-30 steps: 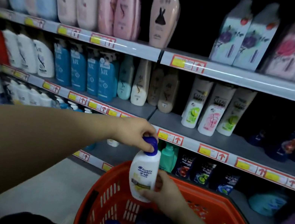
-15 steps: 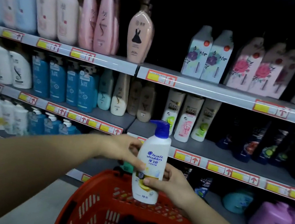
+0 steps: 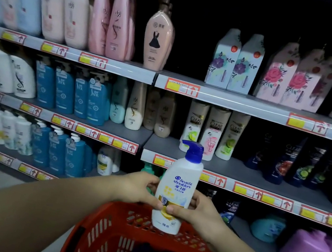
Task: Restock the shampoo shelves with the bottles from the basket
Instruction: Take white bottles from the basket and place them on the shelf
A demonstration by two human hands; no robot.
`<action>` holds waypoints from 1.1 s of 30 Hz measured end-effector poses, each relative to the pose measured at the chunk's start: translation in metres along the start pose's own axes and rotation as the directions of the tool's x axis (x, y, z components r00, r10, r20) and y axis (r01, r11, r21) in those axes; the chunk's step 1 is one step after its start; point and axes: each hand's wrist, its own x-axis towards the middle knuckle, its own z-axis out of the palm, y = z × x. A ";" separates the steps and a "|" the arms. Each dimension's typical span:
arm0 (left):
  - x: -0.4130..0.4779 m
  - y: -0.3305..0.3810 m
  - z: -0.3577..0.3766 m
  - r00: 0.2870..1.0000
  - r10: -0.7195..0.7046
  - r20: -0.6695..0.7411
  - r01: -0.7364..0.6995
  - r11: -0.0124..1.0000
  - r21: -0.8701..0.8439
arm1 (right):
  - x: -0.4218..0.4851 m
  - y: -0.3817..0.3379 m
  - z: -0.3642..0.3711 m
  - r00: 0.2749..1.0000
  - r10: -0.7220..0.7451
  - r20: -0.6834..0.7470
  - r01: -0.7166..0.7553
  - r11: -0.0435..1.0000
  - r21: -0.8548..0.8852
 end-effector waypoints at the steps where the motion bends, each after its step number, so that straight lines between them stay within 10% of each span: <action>1: -0.002 -0.002 -0.002 1.000 0.002 -0.012 -0.002 1.000 -0.006 | 0.003 -0.001 0.003 1.000 -0.001 -0.001 0.001 1.000 0.003; 33: 0.001 -0.246 -0.135 0.907 -0.283 -0.313 0.184 0.933 -0.310 | 0.247 0.037 0.227 0.978 0.168 0.123 -0.133 0.958 -0.253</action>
